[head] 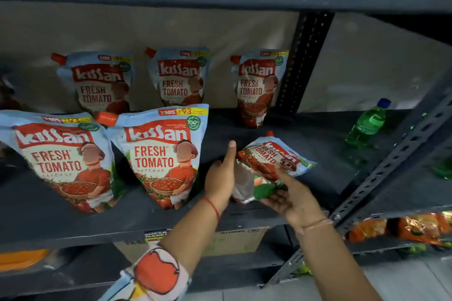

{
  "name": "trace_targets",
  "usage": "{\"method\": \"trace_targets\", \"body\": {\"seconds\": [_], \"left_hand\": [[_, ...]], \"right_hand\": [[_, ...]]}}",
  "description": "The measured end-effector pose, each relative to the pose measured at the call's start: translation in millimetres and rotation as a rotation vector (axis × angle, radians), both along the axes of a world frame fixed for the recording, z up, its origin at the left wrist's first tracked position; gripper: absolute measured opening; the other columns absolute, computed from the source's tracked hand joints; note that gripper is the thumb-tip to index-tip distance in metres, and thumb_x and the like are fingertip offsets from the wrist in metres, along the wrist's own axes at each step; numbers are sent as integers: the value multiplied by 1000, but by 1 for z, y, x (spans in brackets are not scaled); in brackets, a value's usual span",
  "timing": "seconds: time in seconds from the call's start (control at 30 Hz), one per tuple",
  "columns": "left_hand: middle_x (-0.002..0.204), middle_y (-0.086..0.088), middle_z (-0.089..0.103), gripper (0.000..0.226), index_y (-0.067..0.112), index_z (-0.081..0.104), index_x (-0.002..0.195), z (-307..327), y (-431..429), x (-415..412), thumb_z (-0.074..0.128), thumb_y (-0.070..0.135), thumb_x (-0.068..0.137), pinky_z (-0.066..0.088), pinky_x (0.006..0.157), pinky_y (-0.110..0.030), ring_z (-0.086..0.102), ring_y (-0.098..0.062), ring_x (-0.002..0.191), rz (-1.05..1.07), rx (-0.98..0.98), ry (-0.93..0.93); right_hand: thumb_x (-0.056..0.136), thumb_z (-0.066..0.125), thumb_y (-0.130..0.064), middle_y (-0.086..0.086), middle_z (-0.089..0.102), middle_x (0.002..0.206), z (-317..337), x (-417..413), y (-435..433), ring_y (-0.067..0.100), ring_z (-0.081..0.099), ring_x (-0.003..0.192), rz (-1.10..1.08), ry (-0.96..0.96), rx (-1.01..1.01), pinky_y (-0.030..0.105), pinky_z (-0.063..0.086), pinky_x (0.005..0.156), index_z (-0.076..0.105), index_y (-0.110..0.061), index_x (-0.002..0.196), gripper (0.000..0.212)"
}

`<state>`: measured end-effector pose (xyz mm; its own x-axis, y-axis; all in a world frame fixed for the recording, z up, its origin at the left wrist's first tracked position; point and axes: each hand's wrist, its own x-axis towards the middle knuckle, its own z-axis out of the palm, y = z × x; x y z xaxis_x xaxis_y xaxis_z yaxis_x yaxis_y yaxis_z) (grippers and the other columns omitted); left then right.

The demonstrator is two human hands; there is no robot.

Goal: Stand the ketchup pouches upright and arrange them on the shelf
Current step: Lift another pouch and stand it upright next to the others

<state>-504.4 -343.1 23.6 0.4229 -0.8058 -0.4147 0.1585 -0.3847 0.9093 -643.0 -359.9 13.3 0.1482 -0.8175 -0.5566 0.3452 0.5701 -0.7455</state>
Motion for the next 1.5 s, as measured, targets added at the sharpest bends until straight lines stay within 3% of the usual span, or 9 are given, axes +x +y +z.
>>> {"method": "trace_targets", "body": {"seconds": [0.1, 0.2, 0.4, 0.63, 0.87, 1.03, 1.13, 1.4, 1.5], "left_hand": [[94, -4, 73, 50, 18, 70, 86, 5, 6, 6, 69, 60, 58, 52, 83, -35, 66, -21, 90, -254, 62, 296], [88, 0, 68, 19, 20, 66, 87, -9, 16, 8, 69, 30, 72, 47, 70, -28, 61, -16, 83, -489, 75, 241], [119, 0, 59, 89, 20, 40, 127, -16, 14, 20, 81, 16, 49, 50, 92, -30, 57, -14, 110, -414, -316, -9], [113, 19, 50, 80, 41, 37, 107, -42, 17, 24, 78, 29, 40, 44, 90, -17, 52, 18, 99, -323, -392, -173], [112, 21, 50, 102, 52, 22, 114, -54, 12, 13, 83, 22, 38, 41, 102, -36, 49, -12, 115, -347, -321, -277], [115, 9, 53, 110, 36, 19, 132, -51, -3, -22, 86, 12, 48, 44, 91, -26, 52, -13, 112, -396, -377, -346], [111, 16, 53, 107, 37, 19, 134, -50, -11, -37, 84, 11, 53, 41, 80, -9, 52, -7, 106, -411, -377, -350], [116, 20, 50, 92, 35, 25, 132, -49, 13, -41, 80, 9, 62, 39, 85, -7, 49, -3, 111, -325, -415, -340], [111, 1, 54, 70, 21, 41, 123, -58, 67, -33, 77, 4, 65, 45, 76, -8, 56, -8, 99, 46, -381, -381]], "right_hand": [[65, 69, -14, 4, 74, 66, 0, -22, -8, 18, 69, 62, 221, -63, 23, 35, 59, 57, 64, -12, 88, 24], [62, 68, -3, 1, 75, 73, -5, -31, -13, 20, 70, 69, 369, -2, -79, 45, 57, 66, 59, -15, 98, 39], [71, 62, 16, -5, 58, 112, 13, -18, -25, 7, 60, 101, 405, 124, -674, 24, 56, 81, 38, -28, 116, 67], [77, 65, -2, -20, 53, 111, -7, -1, -21, 4, 54, 105, 474, 373, -865, 32, 47, 95, 37, -48, 108, 62], [65, 79, -14, -16, 51, 108, -29, -13, -10, -7, 51, 95, 512, 592, -851, 1, 41, 73, 24, -23, 131, 87], [67, 77, -9, -5, 51, 114, -31, -46, -22, 14, 51, 110, 408, 632, -788, 17, 42, 81, 27, -23, 124, 77], [69, 76, -11, -4, 49, 119, -30, -60, -28, 13, 47, 112, 433, 639, -754, 25, 39, 89, 22, -22, 132, 84], [61, 80, -13, -20, 46, 126, -38, -60, -8, 4, 46, 119, 279, 521, -769, 30, 39, 100, 27, -42, 124, 87], [66, 75, -40, 6, 45, 134, -56, -47, 44, 16, 38, 126, 19, 915, -885, 42, 36, 107, 32, -25, 133, 81]]}}
